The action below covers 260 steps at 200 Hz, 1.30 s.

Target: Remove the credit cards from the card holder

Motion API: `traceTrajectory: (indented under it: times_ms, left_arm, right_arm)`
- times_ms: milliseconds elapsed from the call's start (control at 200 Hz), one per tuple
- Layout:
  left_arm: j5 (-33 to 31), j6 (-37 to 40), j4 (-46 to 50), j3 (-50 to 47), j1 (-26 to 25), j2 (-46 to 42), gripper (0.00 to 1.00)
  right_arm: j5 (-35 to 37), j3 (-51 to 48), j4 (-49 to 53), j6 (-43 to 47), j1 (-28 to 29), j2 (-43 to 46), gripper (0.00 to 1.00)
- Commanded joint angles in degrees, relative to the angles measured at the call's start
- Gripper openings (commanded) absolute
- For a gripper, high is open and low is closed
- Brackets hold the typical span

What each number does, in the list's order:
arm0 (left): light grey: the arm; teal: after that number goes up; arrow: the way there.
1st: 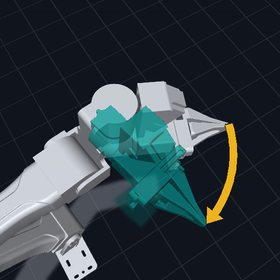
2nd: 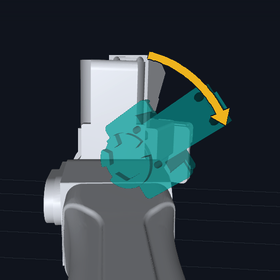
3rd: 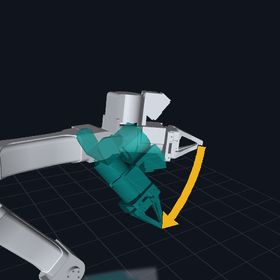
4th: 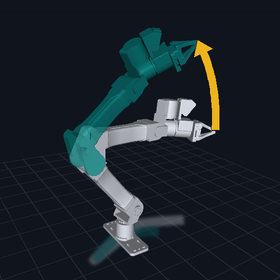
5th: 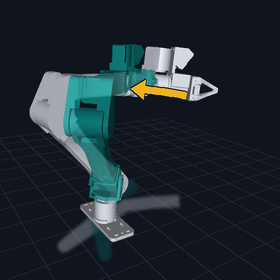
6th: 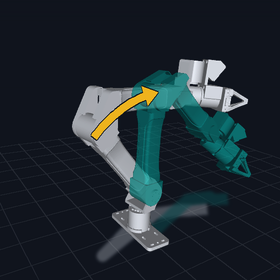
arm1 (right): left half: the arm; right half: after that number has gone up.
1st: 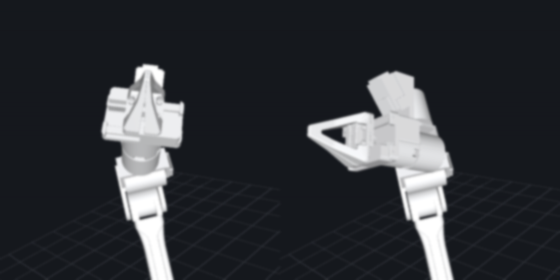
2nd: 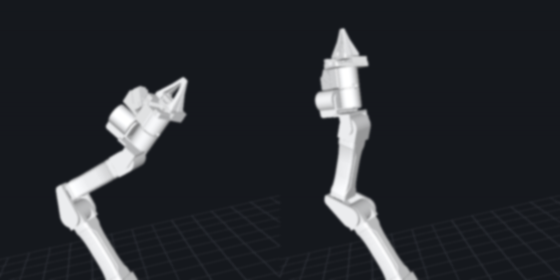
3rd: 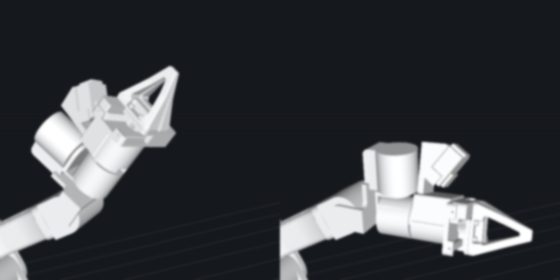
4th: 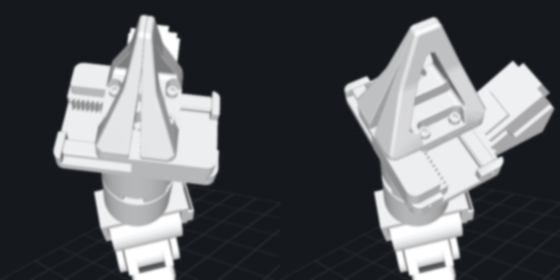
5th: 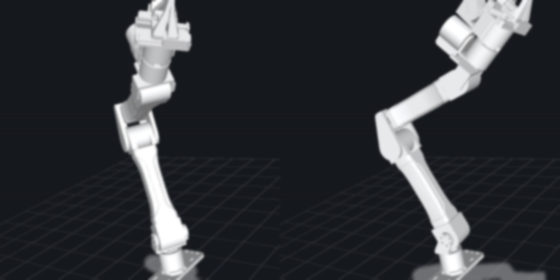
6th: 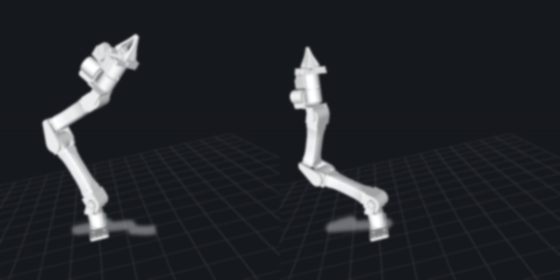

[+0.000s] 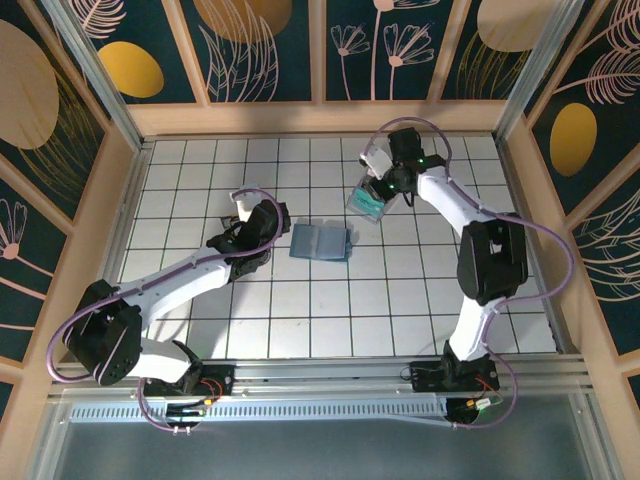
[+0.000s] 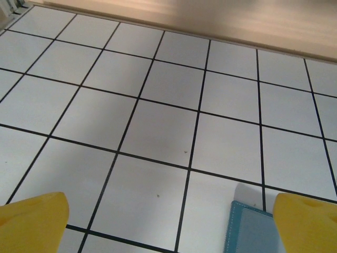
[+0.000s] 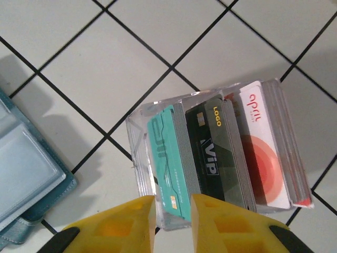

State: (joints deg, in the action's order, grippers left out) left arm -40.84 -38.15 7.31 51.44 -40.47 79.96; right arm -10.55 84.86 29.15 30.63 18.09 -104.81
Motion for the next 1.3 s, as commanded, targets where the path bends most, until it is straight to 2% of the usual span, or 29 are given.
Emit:
traceTrajectory:
  times_ms: [0, 130, 270, 485, 616, 726, 806, 821, 871, 886, 1006, 1151, 1296]
  left_arm:
    - [-3.2, 0.8, 0.9, 0.4, 0.4, -1.7, 0.99]
    - [-3.7, 0.9, 0.5, -0.8, 1.4, -2.8, 0.99]
    - [-2.4, 0.7, 0.0, -2.9, 4.2, -4.9, 0.99]
    - [-1.5, 1.3, -3.0, -8.2, 10.3, -9.1, 0.99]
    - [-1.5, 2.7, -7.3, -12.6, 14.3, -11.5, 0.99]
    - [-1.7, 5.6, -12.7, -16.3, 17.5, -12.8, 0.99]
    - [-1.7, 8.3, -16.7, -18.4, 19.2, -13.1, 0.99]
    - [-1.9, 8.9, -17.4, -18.8, 19.3, -13.1, 0.99]
    - [-2.4, 11.0, -19.8, -20.0, 20.2, -13.1, 0.99]
    - [-2.5, 11.6, -20.7, -20.2, 20.4, -13.0, 0.99]
    - [-2.8, 16.9, -28.5, -23.9, 22.4, -12.8, 0.99]
    - [0.3, 22.2, -38.7, -28.1, 25.3, -13.4, 0.99]
    - [3.7, 27.1, -48.4, -31.4, 27.4, -13.5, 0.99]
  right_arm:
    - [0.9, -3.3, -4.8, -3.3, -0.2, 5.0, 0.26]
    - [3.2, -8.0, -9.0, -7.1, -0.2, 9.8, 0.26]
    - [7.2, -15.0, -15.6, -11.3, -0.2, 16.7, 0.32]
    - [19.3, -26.3, -25.5, -20.4, -0.8, 28.9, 0.42]
    - [24.1, -34.0, -31.1, -26.9, -3.0, 36.2, 0.48]
    - [24.0, -40.0, -34.2, -31.8, -6.5, 40.9, 0.55]
    - [24.2, -43.7, -35.9, -34.1, -8.5, 42.7, 0.68]
    - [24.4, -44.3, -36.1, -34.5, -8.7, 43.0, 0.72]
    - [25.5, -45.8, -36.8, -35.6, -9.5, 43.5, 0.96]
    - [25.8, -46.3, -37.0, -35.8, -9.7, 43.6, 0.99]
    - [27.3, -49.5, -39.2, -37.2, -11.0, 43.2, 0.99]
    - [30.0, -53.2, -44.0, -37.9, -12.5, 42.6, 0.99]
    - [27.9, -56.3, -49.0, -38.4, -15.1, 42.0, 0.99]
